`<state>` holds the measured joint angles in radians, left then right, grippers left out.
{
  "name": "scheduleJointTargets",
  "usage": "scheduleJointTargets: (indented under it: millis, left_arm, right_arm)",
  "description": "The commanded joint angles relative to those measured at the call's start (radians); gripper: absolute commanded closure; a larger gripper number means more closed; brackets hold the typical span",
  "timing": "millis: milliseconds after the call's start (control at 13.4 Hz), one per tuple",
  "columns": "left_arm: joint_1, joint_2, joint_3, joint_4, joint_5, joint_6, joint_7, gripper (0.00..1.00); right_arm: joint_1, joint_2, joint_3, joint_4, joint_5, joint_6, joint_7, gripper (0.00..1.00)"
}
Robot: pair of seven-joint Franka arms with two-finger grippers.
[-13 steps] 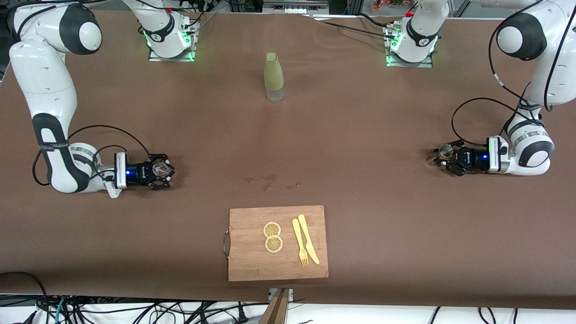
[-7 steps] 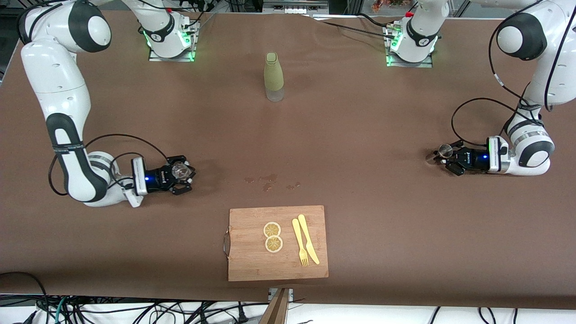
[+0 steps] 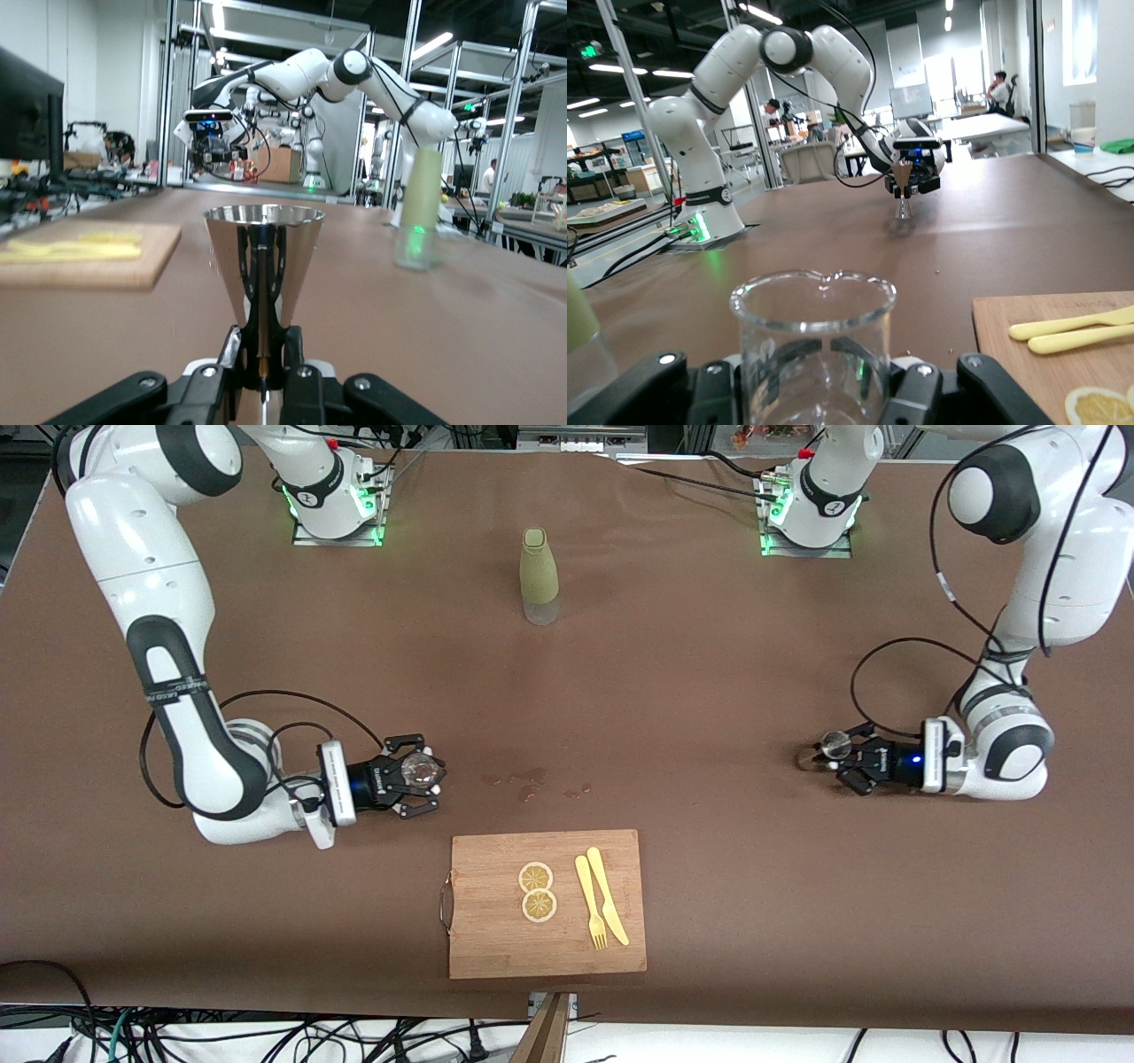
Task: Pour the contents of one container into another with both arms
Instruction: 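Lift the glass cup and jigger, bringing both grippers together mid-table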
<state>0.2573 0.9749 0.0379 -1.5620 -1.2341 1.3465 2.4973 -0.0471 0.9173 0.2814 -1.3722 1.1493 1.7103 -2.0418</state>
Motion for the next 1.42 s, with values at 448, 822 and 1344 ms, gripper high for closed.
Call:
scheduleJointTargets:
  millis: [448,822,1344]
  left_arm:
    - [-0.400,-0.018,0.008,0.000,-0.327,0.224,-0.096,1.00]
    - [-0.530,0.005,0.000,0.025,-0.389,0.328,-0.130,1.00]
    - [-0.592,0.050,-0.026,0.106,-0.422,0.433,-0.184,1.00]
  right_arm:
    - [0.242,-0.067,-0.004,-0.018,0.001,0.411,0.195,0.97]
    - [0.352,-0.067,-0.005,-0.018,-0.011,0.600,0.298,0.97]
    - [0.411,-0.089,-0.007,-0.013,-0.299,0.674,0.495,0.97]
